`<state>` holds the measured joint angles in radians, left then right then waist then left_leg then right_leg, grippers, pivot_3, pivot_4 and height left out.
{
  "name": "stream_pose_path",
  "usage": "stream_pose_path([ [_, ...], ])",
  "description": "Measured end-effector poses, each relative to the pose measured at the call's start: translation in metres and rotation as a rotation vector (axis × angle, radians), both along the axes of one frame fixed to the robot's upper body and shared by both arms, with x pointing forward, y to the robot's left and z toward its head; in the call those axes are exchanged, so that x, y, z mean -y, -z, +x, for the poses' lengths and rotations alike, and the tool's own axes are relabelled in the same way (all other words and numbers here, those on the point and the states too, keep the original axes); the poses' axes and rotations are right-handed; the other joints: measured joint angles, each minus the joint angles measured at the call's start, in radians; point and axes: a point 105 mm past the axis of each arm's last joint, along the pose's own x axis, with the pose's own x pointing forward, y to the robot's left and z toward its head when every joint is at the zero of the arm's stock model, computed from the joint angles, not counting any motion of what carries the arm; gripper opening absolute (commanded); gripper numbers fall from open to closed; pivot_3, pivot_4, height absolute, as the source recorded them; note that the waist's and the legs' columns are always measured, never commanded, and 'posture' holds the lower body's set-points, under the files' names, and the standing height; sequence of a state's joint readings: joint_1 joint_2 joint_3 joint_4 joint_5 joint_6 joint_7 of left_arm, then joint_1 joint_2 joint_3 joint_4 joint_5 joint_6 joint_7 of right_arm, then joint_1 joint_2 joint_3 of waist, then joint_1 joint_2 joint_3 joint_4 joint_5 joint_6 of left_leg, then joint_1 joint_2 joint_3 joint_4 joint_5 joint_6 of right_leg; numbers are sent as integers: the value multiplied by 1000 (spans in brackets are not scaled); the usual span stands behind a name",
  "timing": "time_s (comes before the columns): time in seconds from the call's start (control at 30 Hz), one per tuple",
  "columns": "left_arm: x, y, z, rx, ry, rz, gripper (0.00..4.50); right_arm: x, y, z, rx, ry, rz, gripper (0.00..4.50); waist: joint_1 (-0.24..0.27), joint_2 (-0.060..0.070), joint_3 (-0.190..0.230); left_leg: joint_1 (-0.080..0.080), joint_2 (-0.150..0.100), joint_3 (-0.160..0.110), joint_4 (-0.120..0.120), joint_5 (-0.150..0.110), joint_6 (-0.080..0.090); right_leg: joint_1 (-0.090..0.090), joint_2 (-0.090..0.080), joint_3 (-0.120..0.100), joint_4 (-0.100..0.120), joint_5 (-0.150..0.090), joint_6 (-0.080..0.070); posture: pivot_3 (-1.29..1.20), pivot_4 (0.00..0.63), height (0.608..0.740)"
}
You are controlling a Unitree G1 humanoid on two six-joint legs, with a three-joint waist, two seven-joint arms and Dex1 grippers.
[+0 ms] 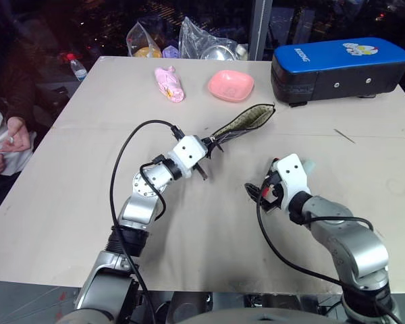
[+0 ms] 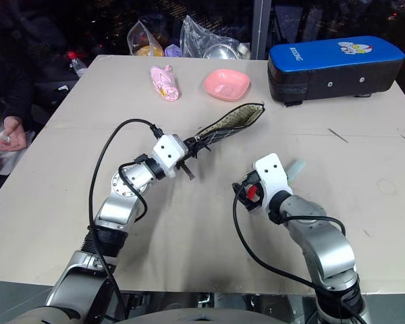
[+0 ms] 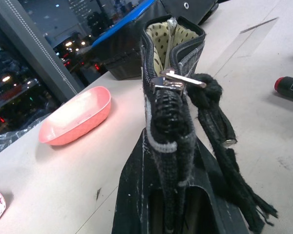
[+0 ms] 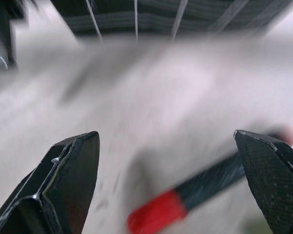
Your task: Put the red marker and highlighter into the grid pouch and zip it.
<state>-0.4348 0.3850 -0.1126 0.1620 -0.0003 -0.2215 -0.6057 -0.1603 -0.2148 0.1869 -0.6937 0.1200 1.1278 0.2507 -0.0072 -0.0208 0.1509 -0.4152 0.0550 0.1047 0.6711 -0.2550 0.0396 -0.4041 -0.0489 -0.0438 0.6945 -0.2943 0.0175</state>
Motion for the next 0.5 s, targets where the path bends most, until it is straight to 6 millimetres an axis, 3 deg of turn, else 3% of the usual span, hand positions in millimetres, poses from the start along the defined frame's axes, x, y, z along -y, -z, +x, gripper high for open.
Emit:
stream_pose_path([
  [0.17, -9, -10, -1, 28, -22, 5, 0, 7, 6, 4, -22, 116, -22, 4460, -5, 0, 0, 0, 1, 0, -1, 0, 0, 0, 1, 0, 0, 0, 0, 0, 150, 740],
  [0.4, -12, -12, -1, 33, -31, 14, 0, -4, 14, 5, -71, 157, 56, 4460, -3, -1, -1, 0, 1, -1, -1, 0, 0, 0, 2, 0, -1, 0, 0, 0, 150, 740],
  [0.5, -12, -13, -2, 36, -34, 14, 0, -1, 20, 6, -96, 165, 45, 3039, -2, -1, -1, 0, 0, 0, 0, 0, 0, 0, 2, 0, -1, 0, 0, 0, 150, 740],
])
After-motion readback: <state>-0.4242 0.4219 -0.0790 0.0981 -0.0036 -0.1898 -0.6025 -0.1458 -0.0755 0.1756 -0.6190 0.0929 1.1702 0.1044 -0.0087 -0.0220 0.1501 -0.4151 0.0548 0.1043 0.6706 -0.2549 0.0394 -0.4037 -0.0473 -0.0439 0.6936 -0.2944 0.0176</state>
